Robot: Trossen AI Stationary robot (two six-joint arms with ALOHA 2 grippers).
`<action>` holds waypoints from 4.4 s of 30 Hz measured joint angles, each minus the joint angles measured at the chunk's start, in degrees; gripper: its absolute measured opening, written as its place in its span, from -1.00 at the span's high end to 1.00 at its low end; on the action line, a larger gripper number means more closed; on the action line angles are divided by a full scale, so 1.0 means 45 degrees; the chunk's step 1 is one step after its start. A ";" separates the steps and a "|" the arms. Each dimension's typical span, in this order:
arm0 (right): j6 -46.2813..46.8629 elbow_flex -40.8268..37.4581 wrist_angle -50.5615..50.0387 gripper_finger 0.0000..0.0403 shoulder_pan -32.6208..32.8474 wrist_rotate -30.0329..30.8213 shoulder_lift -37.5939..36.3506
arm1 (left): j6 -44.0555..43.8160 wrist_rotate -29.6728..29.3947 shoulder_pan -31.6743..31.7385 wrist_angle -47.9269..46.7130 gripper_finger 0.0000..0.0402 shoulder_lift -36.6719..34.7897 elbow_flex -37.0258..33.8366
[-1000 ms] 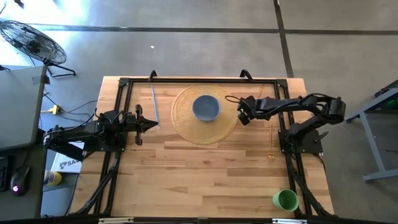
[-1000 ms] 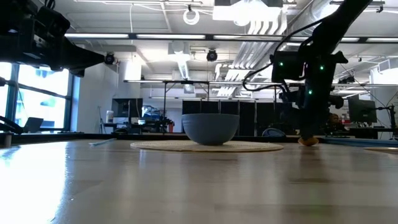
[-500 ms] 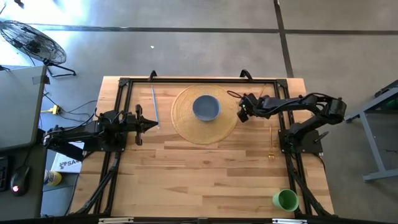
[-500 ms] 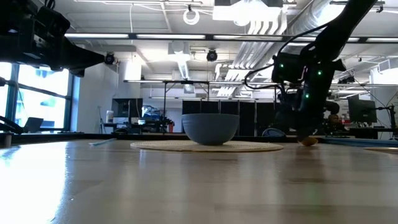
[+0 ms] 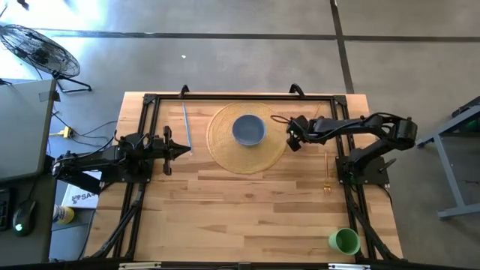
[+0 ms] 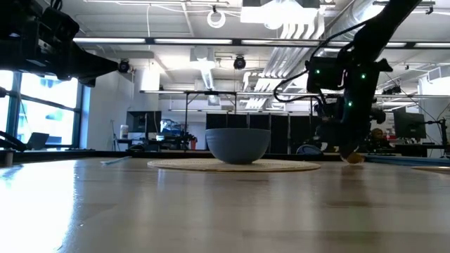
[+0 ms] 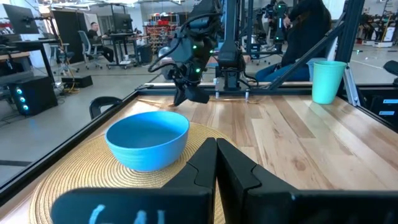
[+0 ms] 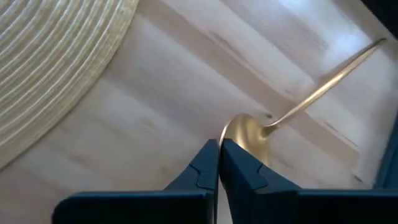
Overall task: Pick & Place Utensil
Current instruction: Put the gold spoon into the blue bowl on the brown mat
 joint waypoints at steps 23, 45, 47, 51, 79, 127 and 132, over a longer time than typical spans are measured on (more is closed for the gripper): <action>0.5251 0.1450 -0.4250 0.95 0.8930 -0.5802 -0.0005 | 0.0000 0.0001 0.0000 0.0001 0.99 -0.0003 0.0000; 0.6651 0.1450 -0.4203 0.91 0.7846 -0.7850 -0.0005 | 0.0000 0.0002 0.0000 0.0005 0.99 0.0000 0.0000; 0.6741 0.1450 -0.4187 0.86 0.7785 -0.8004 -0.0005 | 0.0000 0.0004 0.0001 0.0005 0.99 -0.0005 0.0000; 0.6985 0.1450 -0.4173 0.71 0.7797 -0.7971 -0.0005 | 0.0000 0.0001 0.0000 0.0001 0.99 -0.0001 0.0000; 0.9829 0.1817 -0.6472 0.47 0.4505 -0.5866 -0.0010 | 0.0000 0.0002 0.0002 0.0003 0.99 -0.0003 0.0000; 1.1942 0.0432 -0.3062 0.92 0.4800 -0.6127 0.0575 | 0.0000 0.0002 0.0002 0.0005 0.99 -0.0003 0.0000; 1.1500 0.0454 -0.2982 0.90 0.4800 -0.6051 0.0928 | 0.0000 0.0003 0.0003 0.0004 0.99 -0.0003 0.0000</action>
